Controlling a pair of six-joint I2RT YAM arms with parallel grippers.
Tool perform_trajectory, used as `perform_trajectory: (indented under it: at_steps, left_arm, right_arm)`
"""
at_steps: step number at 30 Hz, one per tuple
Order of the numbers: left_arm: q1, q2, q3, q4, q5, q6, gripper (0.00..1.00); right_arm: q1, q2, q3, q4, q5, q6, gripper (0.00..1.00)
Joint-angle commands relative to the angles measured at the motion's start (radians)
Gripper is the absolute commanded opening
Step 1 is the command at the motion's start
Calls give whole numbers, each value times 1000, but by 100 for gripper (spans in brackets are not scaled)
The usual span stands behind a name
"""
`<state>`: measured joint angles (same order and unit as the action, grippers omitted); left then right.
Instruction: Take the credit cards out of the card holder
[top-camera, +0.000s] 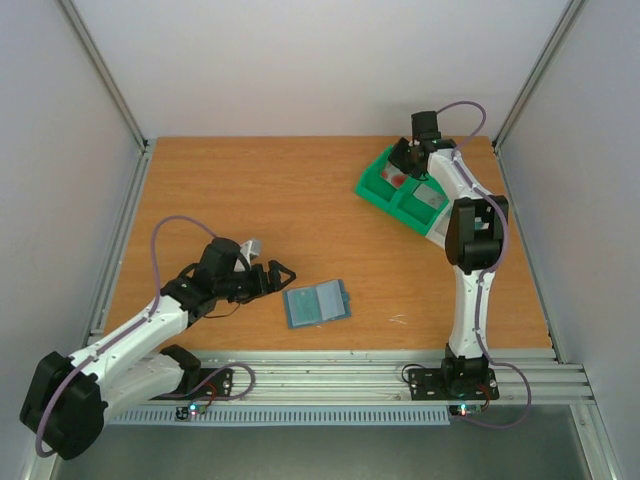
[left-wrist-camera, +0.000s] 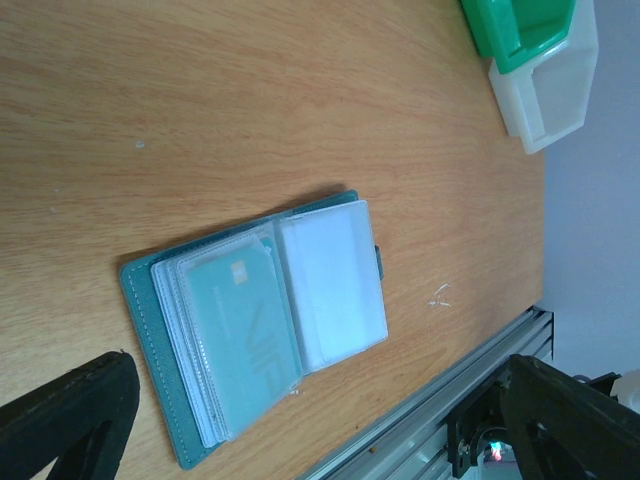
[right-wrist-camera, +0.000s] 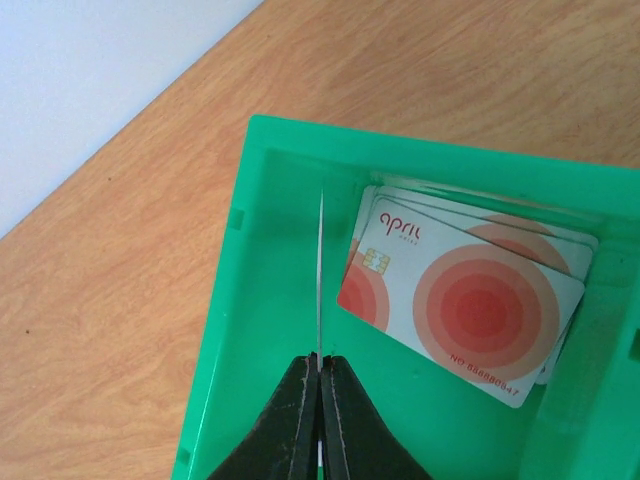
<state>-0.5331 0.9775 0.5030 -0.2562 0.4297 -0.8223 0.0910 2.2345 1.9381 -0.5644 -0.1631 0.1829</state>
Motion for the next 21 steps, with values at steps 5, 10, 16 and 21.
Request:
perform_trajectory:
  at_steps: [5,10,16,21]
  left_arm:
    - [-1,-18,21,0,-18,8,99]
    - [-1,-13,16,6,-18,8,99]
    - [-1,-20,11,7,-30,8,99]
    - [-1,-11,12,7,-28,9,99]
  right_arm:
    - [-16,50,96,-65,-10,-27,3]
    - [-19,77,134,-89,-24,-27,3]
    - [-19,115,188,-128,-14,-43,3]
    - [-28,142,207,-136,-39,-33,4]
